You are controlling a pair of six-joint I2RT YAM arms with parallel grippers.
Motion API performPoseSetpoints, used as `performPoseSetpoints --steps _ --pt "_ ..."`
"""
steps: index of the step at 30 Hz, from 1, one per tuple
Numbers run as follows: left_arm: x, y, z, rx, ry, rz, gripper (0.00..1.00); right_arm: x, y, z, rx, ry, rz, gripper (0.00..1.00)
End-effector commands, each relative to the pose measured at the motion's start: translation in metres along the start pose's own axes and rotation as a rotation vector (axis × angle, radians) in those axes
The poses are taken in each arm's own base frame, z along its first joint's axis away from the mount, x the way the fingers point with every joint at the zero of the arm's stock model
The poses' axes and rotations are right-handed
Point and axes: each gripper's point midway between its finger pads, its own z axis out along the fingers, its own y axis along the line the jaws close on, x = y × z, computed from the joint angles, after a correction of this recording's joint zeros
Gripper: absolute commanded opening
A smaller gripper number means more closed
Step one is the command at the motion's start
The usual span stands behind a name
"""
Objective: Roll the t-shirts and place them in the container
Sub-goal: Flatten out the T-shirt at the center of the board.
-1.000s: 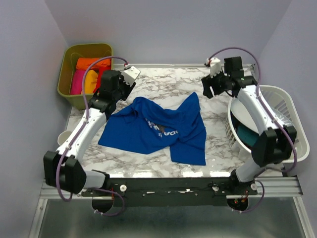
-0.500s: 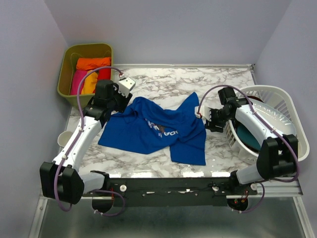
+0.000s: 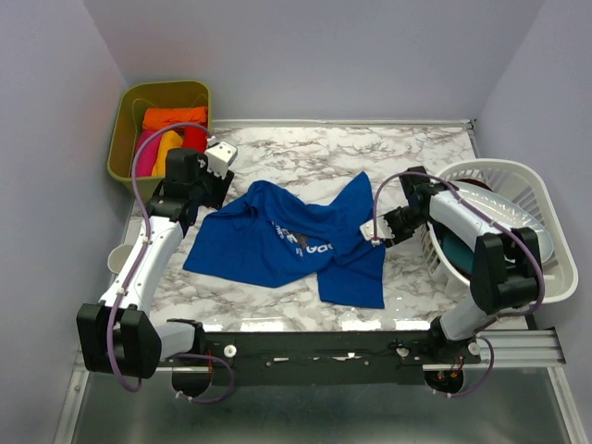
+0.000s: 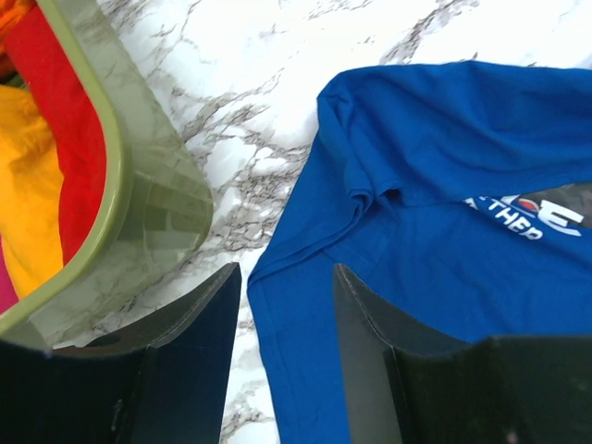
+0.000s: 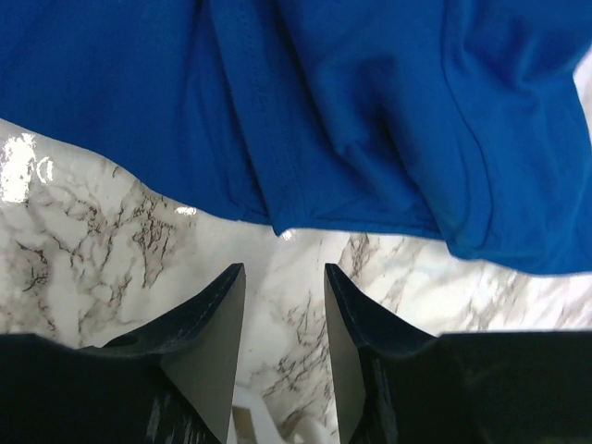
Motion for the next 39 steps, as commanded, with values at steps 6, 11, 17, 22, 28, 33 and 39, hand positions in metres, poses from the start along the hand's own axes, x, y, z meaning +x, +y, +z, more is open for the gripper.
performPoseSetpoints --steps 6,11,17,22,28,33,39 --pt "0.009 0.024 -0.008 -0.05 -0.01 -0.072 0.55 0.009 -0.018 0.016 -0.051 -0.027 -0.134 0.47" --pt "0.011 0.033 -0.009 -0.069 -0.009 -0.101 0.55 0.011 -0.014 0.017 -0.091 -0.028 -0.146 0.47" --pt "0.011 0.036 -0.009 -0.076 -0.011 -0.106 0.56 0.01 0.002 0.024 -0.132 -0.024 -0.19 0.47" --pt "0.014 0.033 -0.008 -0.059 -0.006 -0.116 0.56 0.007 0.006 0.03 -0.138 -0.028 -0.176 0.47" --pt "0.014 0.032 -0.006 -0.053 -0.009 -0.118 0.56 0.01 0.001 0.037 -0.118 -0.016 -0.152 0.47" --pt "0.018 0.04 -0.008 -0.071 -0.006 -0.135 0.56 0.016 -0.006 0.042 -0.112 0.004 -0.133 0.47" --pt "0.021 0.04 -0.007 -0.071 -0.001 -0.143 0.56 0.018 -0.006 0.043 -0.118 0.007 -0.126 0.47"
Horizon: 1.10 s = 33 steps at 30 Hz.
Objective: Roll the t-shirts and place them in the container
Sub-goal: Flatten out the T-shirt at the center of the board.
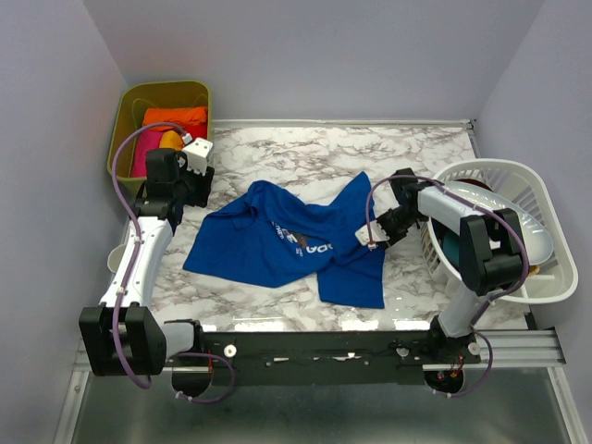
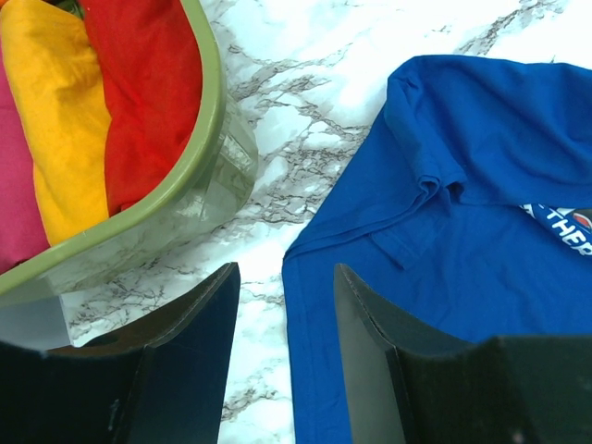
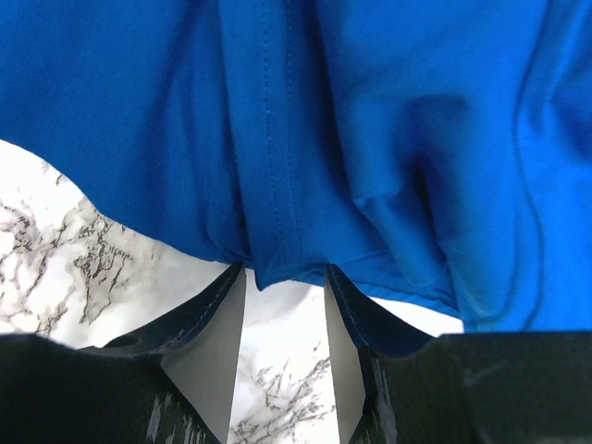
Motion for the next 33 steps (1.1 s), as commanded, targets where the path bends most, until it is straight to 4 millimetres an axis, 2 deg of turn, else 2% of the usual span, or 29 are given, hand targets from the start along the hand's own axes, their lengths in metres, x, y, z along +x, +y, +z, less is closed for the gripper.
performPoseSetpoints --steps 1,14,25,33 --pt "0.002 -0.002 0.001 0.017 -0.015 -0.019 0.56 0.003 -0.004 0.002 -0.004 0.014 -0.017 0.47" --pt "0.002 -0.003 0.003 0.023 -0.022 -0.034 0.56 -0.003 -0.015 -0.004 0.042 -0.008 -0.005 0.38" --pt "0.001 -0.004 0.006 0.033 -0.027 -0.044 0.57 -0.01 -0.018 -0.004 0.064 -0.031 0.006 0.38" --pt "0.0 -0.005 0.011 0.046 -0.027 -0.056 0.57 -0.012 -0.023 -0.004 0.071 -0.037 0.024 0.27"
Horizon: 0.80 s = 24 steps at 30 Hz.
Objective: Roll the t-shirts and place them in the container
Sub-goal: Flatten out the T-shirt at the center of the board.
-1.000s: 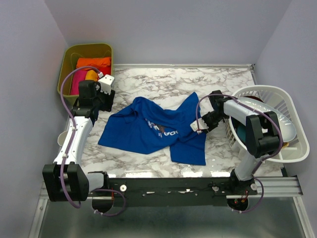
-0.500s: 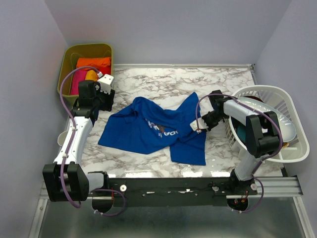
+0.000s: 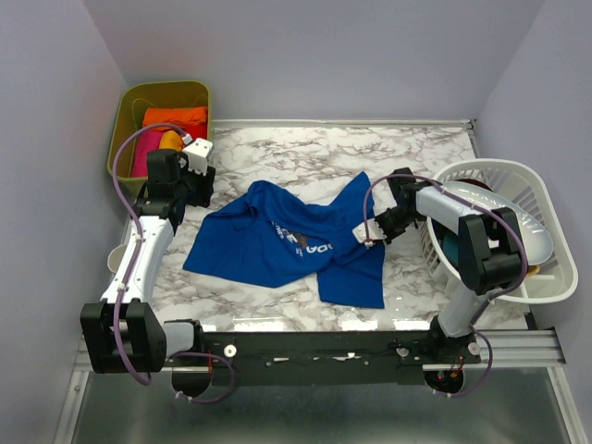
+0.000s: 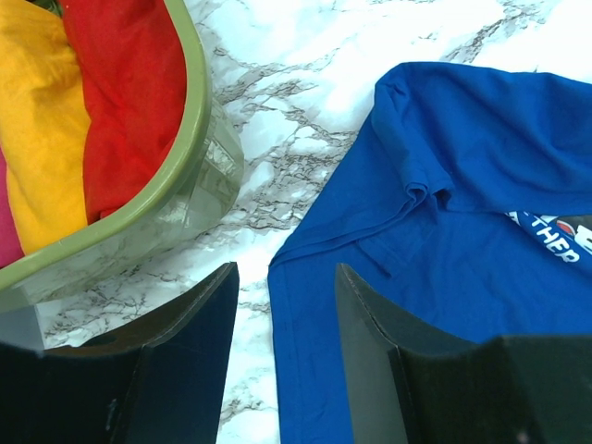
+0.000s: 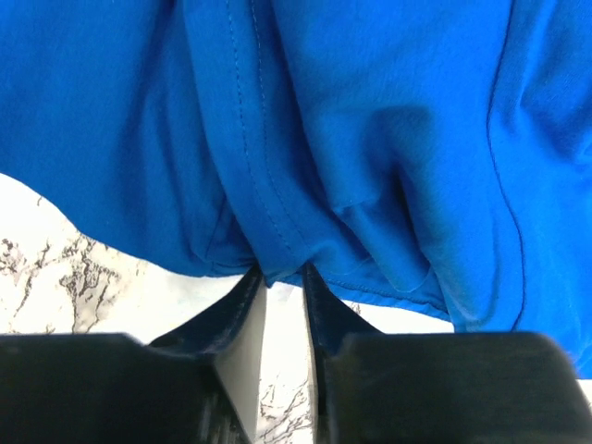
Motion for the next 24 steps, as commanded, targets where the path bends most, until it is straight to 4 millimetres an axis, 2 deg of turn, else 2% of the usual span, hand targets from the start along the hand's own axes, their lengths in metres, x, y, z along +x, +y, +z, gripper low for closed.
performPoseSetpoints --steps 1,6,7,8,13,14,16,18,19,20,22,23,24 --pt "-0.002 -0.002 0.006 0.028 -0.016 -0.021 0.57 -0.008 -0.017 -0.007 0.048 -0.025 -0.002 0.27" --pt "-0.003 -0.003 0.009 0.034 -0.017 -0.025 0.57 -0.008 -0.026 -0.011 0.069 -0.024 0.005 0.27" --pt "-0.003 -0.002 0.009 0.034 -0.017 -0.027 0.57 -0.009 -0.028 -0.012 0.074 -0.027 0.012 0.24" --pt "-0.004 -0.002 0.009 0.034 -0.019 -0.029 0.57 -0.009 -0.032 -0.014 0.082 -0.028 0.013 0.17" --pt "-0.006 -0.002 0.013 0.042 -0.019 -0.033 0.57 -0.013 -0.043 -0.021 0.115 -0.047 0.047 0.07" --pt "-0.008 -0.002 0.013 0.046 -0.022 -0.033 0.58 -0.014 -0.046 -0.024 0.126 -0.049 0.057 0.01" --pt "-0.008 -0.002 0.015 0.047 -0.018 -0.036 0.58 -0.019 -0.06 -0.033 0.176 -0.067 0.091 0.01" --pt "-0.01 -0.002 0.014 0.05 -0.013 -0.036 0.58 -0.025 -0.091 -0.059 0.306 -0.098 0.214 0.01" --pt "-0.009 -0.003 0.014 0.055 -0.006 -0.039 0.58 -0.029 -0.098 -0.069 0.339 -0.123 0.271 0.01" --pt "-0.007 -0.003 0.013 0.062 0.004 -0.022 0.58 -0.032 -0.106 -0.082 0.38 -0.162 0.41 0.01" --pt "0.002 -0.012 0.008 0.111 0.042 0.007 0.58 -0.048 -0.123 -0.118 0.474 -0.23 0.512 0.01" --pt "0.008 -0.017 0.006 0.139 0.058 0.024 0.58 -0.055 -0.125 -0.128 0.497 -0.272 0.616 0.01" --pt "0.023 -0.024 0.002 0.183 0.104 0.067 0.58 -0.069 -0.126 -0.149 0.544 -0.301 0.627 0.01"
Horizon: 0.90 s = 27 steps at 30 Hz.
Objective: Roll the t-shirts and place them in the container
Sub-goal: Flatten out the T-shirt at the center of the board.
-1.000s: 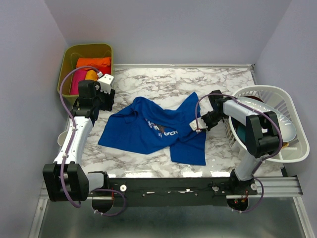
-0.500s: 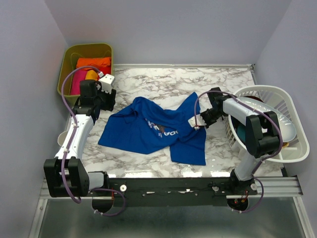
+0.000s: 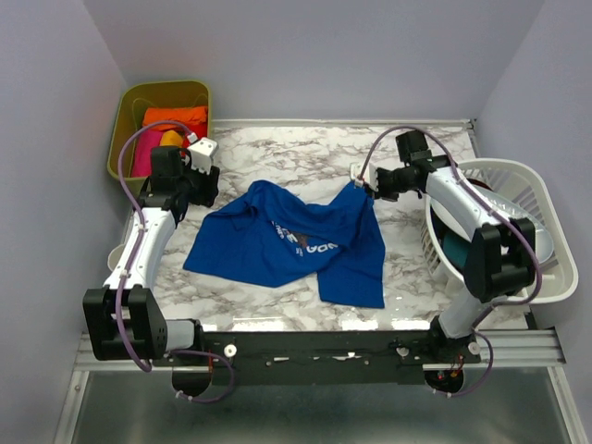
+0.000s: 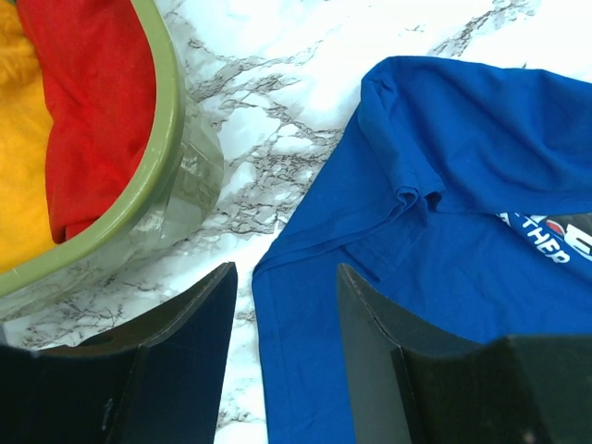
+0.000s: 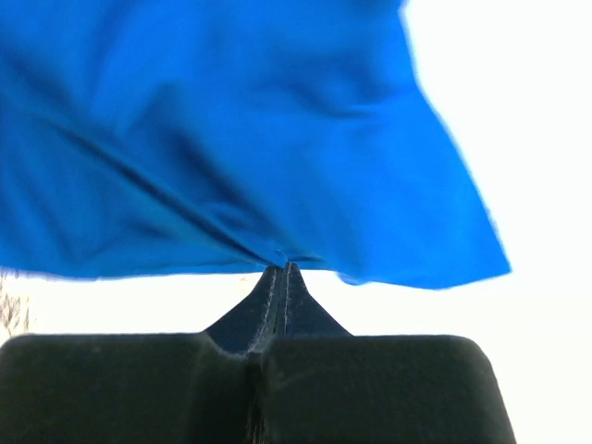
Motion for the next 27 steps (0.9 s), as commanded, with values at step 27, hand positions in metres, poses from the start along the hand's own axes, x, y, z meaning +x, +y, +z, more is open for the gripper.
performPoseSetpoints --steps 27 --pt "0.104 -0.089 0.061 0.391 0.379 0.395 0.53 -0.102 -0.046 -0.119 0.402 -0.339 0.839 0.01"
